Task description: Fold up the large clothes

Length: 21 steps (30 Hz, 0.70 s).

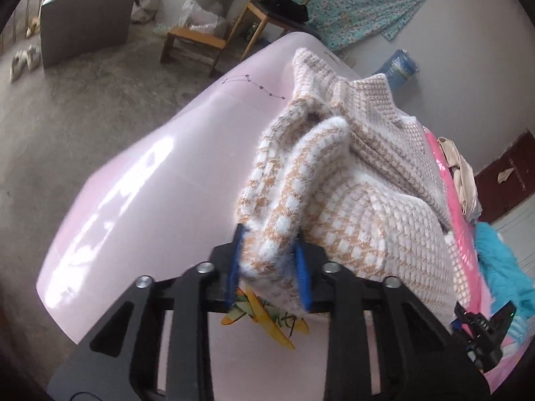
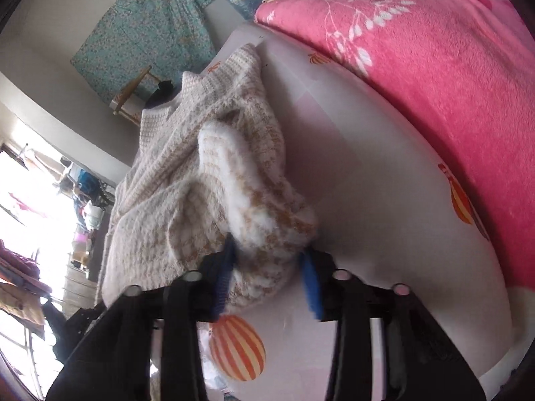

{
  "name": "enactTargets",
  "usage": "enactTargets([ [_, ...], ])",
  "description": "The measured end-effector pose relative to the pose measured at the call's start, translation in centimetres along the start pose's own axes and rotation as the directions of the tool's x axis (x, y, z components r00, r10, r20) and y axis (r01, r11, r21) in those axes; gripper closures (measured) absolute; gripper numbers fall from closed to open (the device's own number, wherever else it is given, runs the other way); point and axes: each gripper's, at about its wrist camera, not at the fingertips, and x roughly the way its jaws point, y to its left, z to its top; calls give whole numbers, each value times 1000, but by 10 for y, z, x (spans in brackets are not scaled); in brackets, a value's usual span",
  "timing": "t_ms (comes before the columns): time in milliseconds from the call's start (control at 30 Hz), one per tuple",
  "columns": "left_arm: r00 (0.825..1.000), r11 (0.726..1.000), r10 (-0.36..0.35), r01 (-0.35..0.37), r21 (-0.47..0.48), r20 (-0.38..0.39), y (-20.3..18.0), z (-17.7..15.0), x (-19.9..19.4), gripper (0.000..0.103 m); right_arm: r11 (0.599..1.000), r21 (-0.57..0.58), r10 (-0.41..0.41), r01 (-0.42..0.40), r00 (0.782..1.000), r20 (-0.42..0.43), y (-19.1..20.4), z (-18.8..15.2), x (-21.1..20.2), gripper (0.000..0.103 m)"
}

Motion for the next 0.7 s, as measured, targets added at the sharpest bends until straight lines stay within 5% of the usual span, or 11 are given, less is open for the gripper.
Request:
enactTargets([
  [200,991,972,23,-53,229,132,-37,-9,-62,90,996,-92,-10,17,997,76,23,2,-48,95],
  [333,997,975,-39,23,221,68,-32,-15,-85,90,996,-91,-13,19,998,69,18,2,-73,95],
  [467,999,983,-21,28,183,-40,-8,-24,-80,82,993,-119,-19,13,998,-54,7,-6,-67,93],
  [567,992,995,55,-45,87,-112,28,-27,-65,78,982,-154,-131,111,983,-127,-6,-5,-54,71],
  [700,998,998,39,-41,-39,-49,65,-13,-83,74,947,-233,-230,221,973,-10,-1,13,-81,56],
])
